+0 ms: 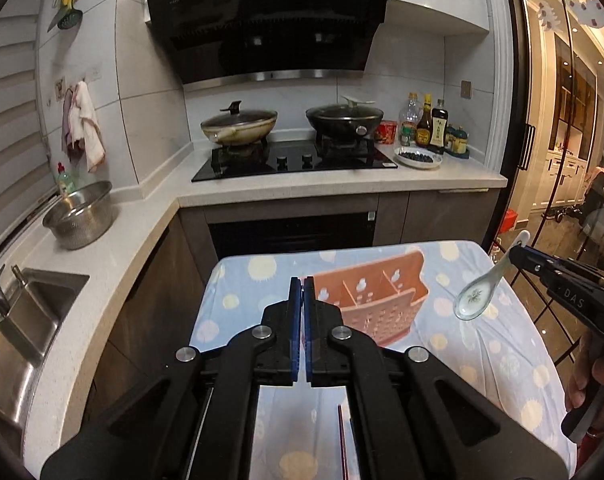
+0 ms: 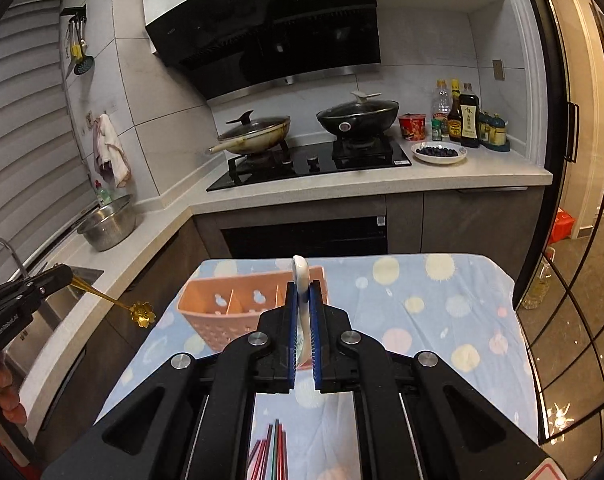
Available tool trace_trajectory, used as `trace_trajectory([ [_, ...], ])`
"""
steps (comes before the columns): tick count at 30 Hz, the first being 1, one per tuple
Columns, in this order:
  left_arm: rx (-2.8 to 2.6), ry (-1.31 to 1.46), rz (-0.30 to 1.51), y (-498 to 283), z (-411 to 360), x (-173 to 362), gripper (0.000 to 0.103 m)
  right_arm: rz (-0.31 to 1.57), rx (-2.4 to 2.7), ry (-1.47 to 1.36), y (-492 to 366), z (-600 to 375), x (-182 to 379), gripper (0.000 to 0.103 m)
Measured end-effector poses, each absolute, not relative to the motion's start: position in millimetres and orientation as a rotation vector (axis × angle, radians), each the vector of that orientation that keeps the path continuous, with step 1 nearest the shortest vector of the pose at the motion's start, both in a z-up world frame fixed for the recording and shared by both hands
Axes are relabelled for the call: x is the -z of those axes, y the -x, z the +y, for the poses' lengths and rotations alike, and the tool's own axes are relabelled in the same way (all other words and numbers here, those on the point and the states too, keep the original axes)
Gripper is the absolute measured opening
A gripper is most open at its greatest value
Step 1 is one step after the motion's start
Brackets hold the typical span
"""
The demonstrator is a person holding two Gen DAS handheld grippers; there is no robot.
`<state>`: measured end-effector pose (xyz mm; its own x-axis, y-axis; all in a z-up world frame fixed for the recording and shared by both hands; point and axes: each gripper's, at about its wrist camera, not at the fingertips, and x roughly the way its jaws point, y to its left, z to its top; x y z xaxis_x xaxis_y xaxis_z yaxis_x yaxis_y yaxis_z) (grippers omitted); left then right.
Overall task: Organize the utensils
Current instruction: 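Carry the white spoon in the right tool while the left tool carries the gold spoon to the pink holder, then open both tools over the pink holder to drop the spoons in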
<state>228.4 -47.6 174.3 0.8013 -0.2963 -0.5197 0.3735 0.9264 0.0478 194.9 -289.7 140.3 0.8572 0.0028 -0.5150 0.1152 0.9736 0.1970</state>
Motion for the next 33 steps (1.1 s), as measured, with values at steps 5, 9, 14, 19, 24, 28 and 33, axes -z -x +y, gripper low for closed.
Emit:
trace_trajectory([
  [5,0.366,-0.155,0.533,-262.5,-68.7,-188.1,0.001,0.547,0.080,-0.210,-236.9,-293.7,-148.4,0.006],
  [9,0.367,-0.168,0.594,-288.8,-83.6,-173.8,0.001,0.580,0.096,-0.184,-265.5,-293.6,-138.4,0.006],
  [14,0.372,-0.174,0.668,-313.1,-95.7,-147.7,0.001,0.642,0.103,-0.163,-291.4,-290.9,-118.1,0.006],
  [19,0.357,-0.187,0.718,-331.7,-102.8,-124.4,0.001,0.704,0.101,-0.156,-307.2,-290.2,-92.3,0.006],
  [24,0.348,-0.189,0.757,-344.4,-106.2,-106.7,0.001,0.743,0.087,-0.146,-311.6,-286.9,-73.1,0.006],
  [28,0.333,-0.188,0.774,-350.7,-106.8,-98.7,0.004,0.742,0.090,-0.133,-310.9,-284.1,-68.0,0.009],
  [33,0.296,-0.193,0.773,-354.6,-105.6,-95.5,0.027,0.731,0.089,-0.144,-306.6,-285.3,-68.9,0.009],
])
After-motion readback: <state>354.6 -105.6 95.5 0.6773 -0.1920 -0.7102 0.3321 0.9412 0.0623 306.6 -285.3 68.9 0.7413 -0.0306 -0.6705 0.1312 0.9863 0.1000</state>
